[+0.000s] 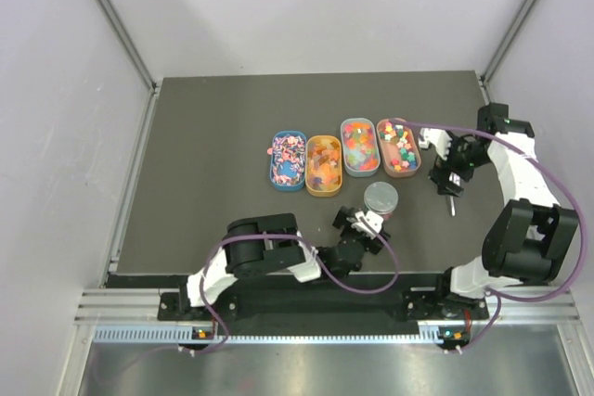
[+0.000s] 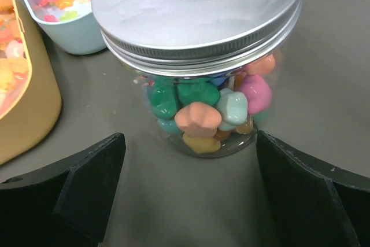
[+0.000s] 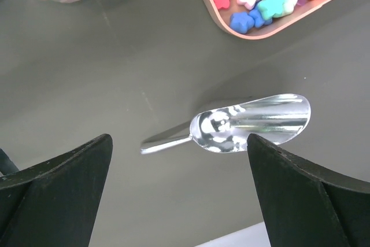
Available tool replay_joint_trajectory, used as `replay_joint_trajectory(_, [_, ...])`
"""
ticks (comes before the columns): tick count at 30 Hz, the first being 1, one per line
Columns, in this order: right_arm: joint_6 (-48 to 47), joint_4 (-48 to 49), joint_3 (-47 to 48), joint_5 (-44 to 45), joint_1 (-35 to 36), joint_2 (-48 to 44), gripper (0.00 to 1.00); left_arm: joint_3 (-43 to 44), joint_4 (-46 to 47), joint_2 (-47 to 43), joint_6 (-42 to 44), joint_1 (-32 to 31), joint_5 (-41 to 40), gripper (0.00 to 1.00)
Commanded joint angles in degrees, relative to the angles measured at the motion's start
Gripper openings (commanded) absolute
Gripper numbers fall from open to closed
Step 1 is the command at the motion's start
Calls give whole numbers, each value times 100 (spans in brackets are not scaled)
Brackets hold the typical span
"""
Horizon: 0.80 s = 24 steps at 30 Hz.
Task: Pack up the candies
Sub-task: Reset both arms
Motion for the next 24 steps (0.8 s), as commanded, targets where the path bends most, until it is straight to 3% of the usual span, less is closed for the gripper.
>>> replay_joint_trajectory(1, [80,49,159,-327,-58,-294,100,-729,-3861,683,1017,-6,-67,99])
replay_joint_trajectory(5, [89,57,168,-389,-58,-338,100,-799,-4036,480,1034,-164,48,99])
replay_joint_trajectory(9, [63,92,116,-424,-58,-382,100,-860,-4817,59,693,-620,390,99])
replay_joint_trajectory(17, [528,181,299,-819,-58,-602,100,-1572,-4950,-2409,59,-815,900,98])
replay_joint_trajectory(20, [1396,538,695,-908,-58,-733,100,-960,-5941,-3298,129,-824,937,99])
replay_joint_trajectory(24, [3089,1488,749,-1030,-58,-1093,100,-518,-6155,-4298,742,-273,732,99])
